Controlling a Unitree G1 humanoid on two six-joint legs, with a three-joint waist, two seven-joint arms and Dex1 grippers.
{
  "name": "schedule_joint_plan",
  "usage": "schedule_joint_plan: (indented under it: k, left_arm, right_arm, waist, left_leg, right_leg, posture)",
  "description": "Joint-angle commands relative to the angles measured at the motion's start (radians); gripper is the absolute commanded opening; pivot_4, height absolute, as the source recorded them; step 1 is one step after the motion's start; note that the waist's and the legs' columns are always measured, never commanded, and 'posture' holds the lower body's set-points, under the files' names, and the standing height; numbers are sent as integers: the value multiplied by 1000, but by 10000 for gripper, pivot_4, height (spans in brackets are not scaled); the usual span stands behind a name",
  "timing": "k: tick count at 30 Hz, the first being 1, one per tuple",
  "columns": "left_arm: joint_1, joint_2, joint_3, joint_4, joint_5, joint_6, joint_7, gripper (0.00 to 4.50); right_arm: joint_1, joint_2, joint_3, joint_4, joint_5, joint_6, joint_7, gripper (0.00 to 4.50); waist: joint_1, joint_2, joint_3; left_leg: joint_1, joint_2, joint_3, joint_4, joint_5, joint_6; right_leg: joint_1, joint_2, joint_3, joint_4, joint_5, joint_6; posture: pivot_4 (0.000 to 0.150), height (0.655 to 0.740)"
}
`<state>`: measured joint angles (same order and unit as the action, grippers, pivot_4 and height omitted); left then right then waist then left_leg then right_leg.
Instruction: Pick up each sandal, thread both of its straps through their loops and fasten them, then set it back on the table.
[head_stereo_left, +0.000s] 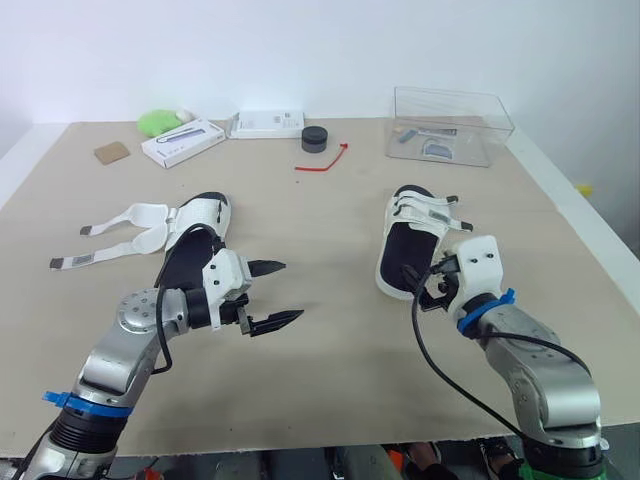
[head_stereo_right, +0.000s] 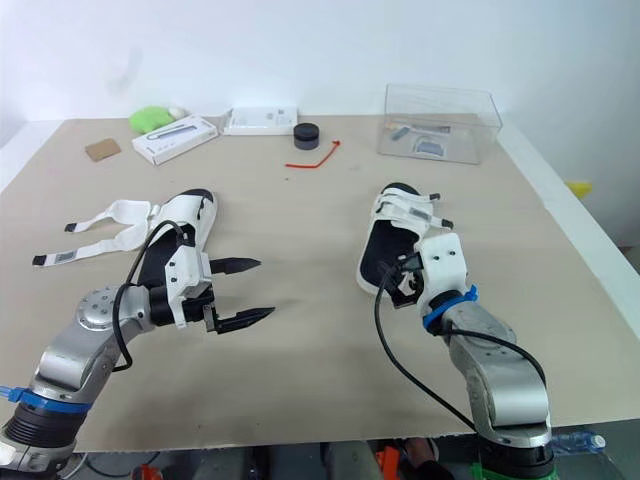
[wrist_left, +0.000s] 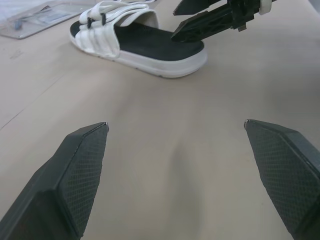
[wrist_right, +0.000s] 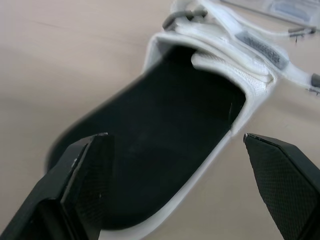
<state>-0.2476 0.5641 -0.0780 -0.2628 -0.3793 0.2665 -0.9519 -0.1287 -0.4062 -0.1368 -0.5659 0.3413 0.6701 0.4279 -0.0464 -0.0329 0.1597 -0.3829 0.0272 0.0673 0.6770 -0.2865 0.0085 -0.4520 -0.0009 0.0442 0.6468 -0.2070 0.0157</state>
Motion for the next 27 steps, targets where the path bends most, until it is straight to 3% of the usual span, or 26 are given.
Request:
schedule_joint_plan:
  k: [1, 5, 11, 17, 27]
  left_arm:
    - [-16, -18, 46, -4, -10, -2, 51, 45000]
    - [-53, -72, 55, 17, 42, 33, 196, 45000]
    - [-68, -147, 80, -26, 115, 122, 424, 45000]
    - [-14, -318, 152, -222, 182, 334, 778, 45000]
    - [16, -461, 162, -321, 253, 513, 1002, 45000]
  right_arm:
    - [-91, 16, -37, 21, 256, -120, 282, 44323]
    - [-286, -72, 52, 304, 267, -214, 598, 44323]
    - [-485, -107, 241, 683, 156, -426, 989, 44323]
    - [-644, -24, 230, 874, 128, -510, 995, 44323]
    - [-660, -20, 250, 904, 81, -550, 1022, 44323]
  waist:
    - [0, 0, 0]
    - [1, -4, 3]
    - [3, -6, 2]
    - [2, -6, 2]
    - [24, -7, 2]
  left_leg:
    - [2, 1, 0, 0, 0, 0]
    - [14, 1, -1, 0, 1, 2]
    - [14, 1, -1, 0, 3, 5]
    - [10, 2, 0, -1, 1, 4]
    - [10, 0, -2, 0, 1, 1]
  right_leg:
    - [2, 2, 0, 0, 1, -1]
    - [13, 2, -1, 0, 2, -1]
    - [13, 2, -1, 0, 6, -6]
    - [9, -4, -1, 0, 9, -11]
    - [10, -6, -3, 0, 9, -10]
  posture:
    - [1500, 7400]
    - [1500, 7400]
    - [1500, 7400]
    - [1500, 7400]
    - [1500, 7400]
